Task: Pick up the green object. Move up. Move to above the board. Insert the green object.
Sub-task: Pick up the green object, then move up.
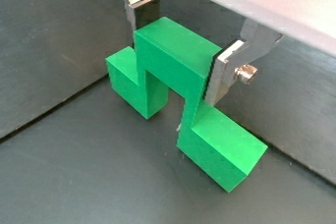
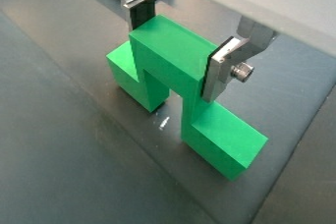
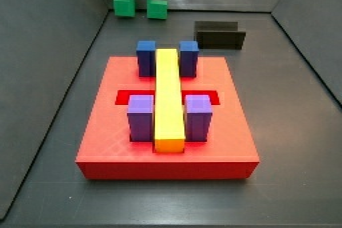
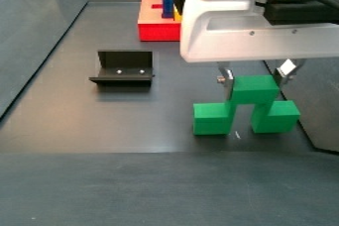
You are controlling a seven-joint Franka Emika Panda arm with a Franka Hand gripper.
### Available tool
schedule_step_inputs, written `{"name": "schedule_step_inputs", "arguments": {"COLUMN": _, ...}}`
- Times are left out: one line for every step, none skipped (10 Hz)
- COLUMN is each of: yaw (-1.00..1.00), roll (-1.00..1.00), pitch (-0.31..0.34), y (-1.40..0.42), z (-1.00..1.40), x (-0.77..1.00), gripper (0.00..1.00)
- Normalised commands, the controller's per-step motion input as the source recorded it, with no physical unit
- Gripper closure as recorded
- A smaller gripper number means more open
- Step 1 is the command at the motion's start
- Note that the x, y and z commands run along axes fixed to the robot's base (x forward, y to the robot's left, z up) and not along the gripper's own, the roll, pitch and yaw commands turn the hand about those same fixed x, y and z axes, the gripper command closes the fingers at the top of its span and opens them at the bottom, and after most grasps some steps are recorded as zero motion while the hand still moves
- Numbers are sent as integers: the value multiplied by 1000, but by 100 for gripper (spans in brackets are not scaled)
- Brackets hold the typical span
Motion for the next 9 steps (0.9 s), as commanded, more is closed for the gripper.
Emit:
{"name": "schedule_step_inputs", "arguments": {"yaw": 0, "roll": 0, "pitch": 0, "y": 0, "z": 0, "x": 0, "gripper": 100}}
{"name": "schedule_step_inputs", "arguments": {"yaw": 0, "roll": 0, "pitch": 0, "y": 0, "z": 0, "x": 0, "gripper": 100}}
{"name": "schedule_step_inputs", "arguments": {"yaw": 0, "roll": 0, "pitch": 0, "y": 0, "z": 0, "x": 0, "gripper": 100}}
{"name": "schedule_step_inputs", "arguments": {"yaw": 0, "roll": 0, "pitch": 0, "y": 0, "z": 0, "x": 0, "gripper": 100}}
{"name": "schedule_step_inputs", "arguments": {"yaw": 0, "roll": 0, "pitch": 0, "y": 0, "z": 0, "x": 0, "gripper": 100}}
{"name": "schedule_step_inputs", "arguments": {"yaw": 0, "roll": 0, "pitch": 0, "y": 0, "z": 0, "x": 0, "gripper": 100}}
{"name": "schedule_step_inputs", "arguments": {"yaw": 0, "roll": 0, "pitch": 0, "y": 0, "z": 0, "x": 0, "gripper": 100}}
{"name": "schedule_step_inputs", "arguments": {"yaw": 0, "roll": 0, "pitch": 0, "y": 0, "z": 0, "x": 0, "gripper": 100}}
{"name": "schedule_step_inputs", "arguments": {"yaw": 0, "roll": 0, "pitch": 0, "y": 0, "z": 833, "x": 0, "gripper": 100}}
